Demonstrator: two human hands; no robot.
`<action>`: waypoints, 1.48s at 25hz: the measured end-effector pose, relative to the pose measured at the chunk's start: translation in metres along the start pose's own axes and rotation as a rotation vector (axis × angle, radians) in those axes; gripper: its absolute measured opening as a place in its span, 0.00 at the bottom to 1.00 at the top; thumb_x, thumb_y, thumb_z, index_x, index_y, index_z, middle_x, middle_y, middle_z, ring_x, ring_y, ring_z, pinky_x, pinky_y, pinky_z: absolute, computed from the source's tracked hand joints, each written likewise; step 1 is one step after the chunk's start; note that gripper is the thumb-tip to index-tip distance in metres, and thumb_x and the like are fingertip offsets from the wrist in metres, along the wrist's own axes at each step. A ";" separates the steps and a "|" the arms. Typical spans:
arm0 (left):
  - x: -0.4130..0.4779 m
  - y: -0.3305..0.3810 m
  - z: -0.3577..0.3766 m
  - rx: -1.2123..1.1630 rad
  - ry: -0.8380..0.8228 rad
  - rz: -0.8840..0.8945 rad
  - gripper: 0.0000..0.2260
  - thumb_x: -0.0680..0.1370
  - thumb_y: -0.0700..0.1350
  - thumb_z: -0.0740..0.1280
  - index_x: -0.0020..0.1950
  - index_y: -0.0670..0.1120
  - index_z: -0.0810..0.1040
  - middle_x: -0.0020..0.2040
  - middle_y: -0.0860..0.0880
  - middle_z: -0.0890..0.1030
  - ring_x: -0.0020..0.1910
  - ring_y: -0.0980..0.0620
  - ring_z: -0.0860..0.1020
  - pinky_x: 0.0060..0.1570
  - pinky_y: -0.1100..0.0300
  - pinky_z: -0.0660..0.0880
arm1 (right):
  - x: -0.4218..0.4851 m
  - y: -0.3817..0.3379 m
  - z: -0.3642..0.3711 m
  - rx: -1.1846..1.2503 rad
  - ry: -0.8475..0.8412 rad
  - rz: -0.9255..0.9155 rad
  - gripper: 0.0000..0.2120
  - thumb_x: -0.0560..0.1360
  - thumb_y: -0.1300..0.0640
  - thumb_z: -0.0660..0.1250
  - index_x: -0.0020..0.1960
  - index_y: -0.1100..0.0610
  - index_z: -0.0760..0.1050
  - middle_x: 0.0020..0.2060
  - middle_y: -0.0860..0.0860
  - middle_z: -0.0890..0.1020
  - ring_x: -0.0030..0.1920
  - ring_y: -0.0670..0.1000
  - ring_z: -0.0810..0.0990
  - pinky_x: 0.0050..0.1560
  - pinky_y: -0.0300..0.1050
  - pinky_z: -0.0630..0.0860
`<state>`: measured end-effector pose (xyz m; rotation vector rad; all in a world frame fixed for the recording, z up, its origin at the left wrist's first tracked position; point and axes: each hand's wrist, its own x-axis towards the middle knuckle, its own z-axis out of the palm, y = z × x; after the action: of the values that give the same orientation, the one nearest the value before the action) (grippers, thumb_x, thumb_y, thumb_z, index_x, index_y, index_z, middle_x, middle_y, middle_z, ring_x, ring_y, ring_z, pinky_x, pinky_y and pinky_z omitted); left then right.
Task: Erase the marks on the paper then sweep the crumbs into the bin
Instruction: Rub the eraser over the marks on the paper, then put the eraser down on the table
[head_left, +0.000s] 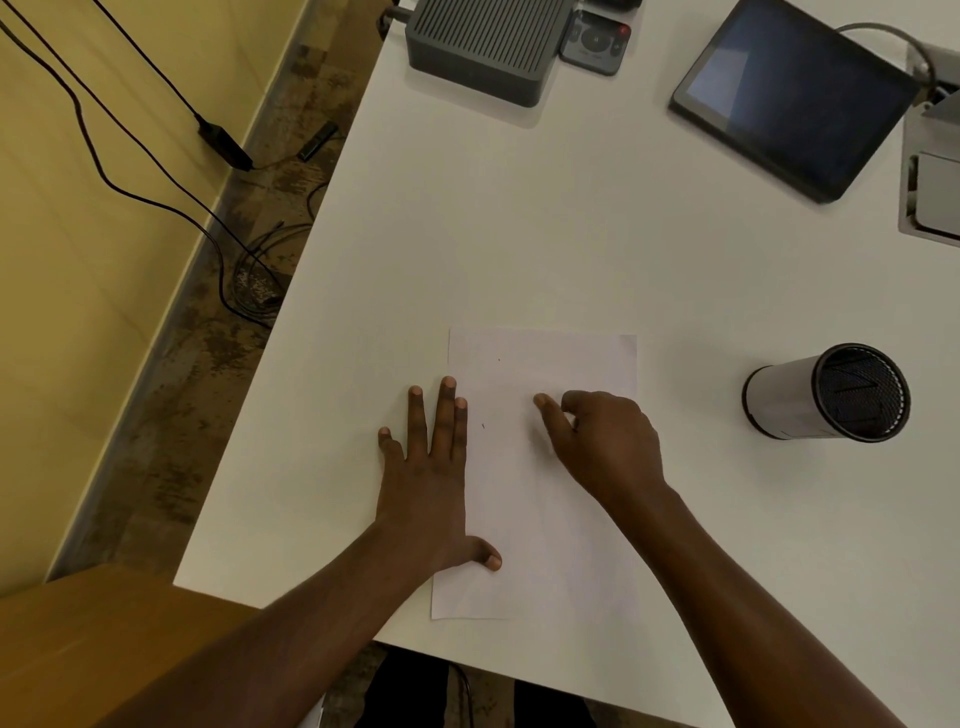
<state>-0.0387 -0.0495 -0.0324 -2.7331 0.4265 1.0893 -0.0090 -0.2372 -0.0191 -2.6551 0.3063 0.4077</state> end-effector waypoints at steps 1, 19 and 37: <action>0.000 0.000 0.000 0.000 -0.003 -0.001 0.74 0.59 0.81 0.66 0.74 0.38 0.20 0.72 0.37 0.17 0.75 0.29 0.27 0.76 0.29 0.49 | -0.001 0.000 -0.001 0.034 0.008 -0.018 0.21 0.81 0.41 0.58 0.35 0.52 0.72 0.31 0.48 0.74 0.32 0.51 0.74 0.30 0.41 0.62; 0.000 0.001 -0.001 -0.073 0.036 0.008 0.73 0.59 0.80 0.68 0.75 0.40 0.21 0.73 0.38 0.17 0.75 0.30 0.26 0.77 0.30 0.47 | -0.031 -0.002 0.028 0.345 0.174 -0.170 0.06 0.77 0.60 0.70 0.53 0.54 0.79 0.46 0.47 0.82 0.43 0.46 0.79 0.43 0.36 0.76; -0.010 -0.007 -0.015 -0.629 0.779 0.263 0.11 0.75 0.37 0.74 0.57 0.38 0.82 0.50 0.43 0.80 0.48 0.46 0.79 0.46 0.57 0.80 | -0.064 -0.012 0.009 0.977 -0.067 0.258 0.10 0.78 0.50 0.70 0.58 0.49 0.79 0.50 0.46 0.86 0.49 0.44 0.85 0.51 0.42 0.81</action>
<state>-0.0334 -0.0444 -0.0145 -3.6982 0.6334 0.1172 -0.0674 -0.2135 -0.0009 -1.6486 0.6363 0.3086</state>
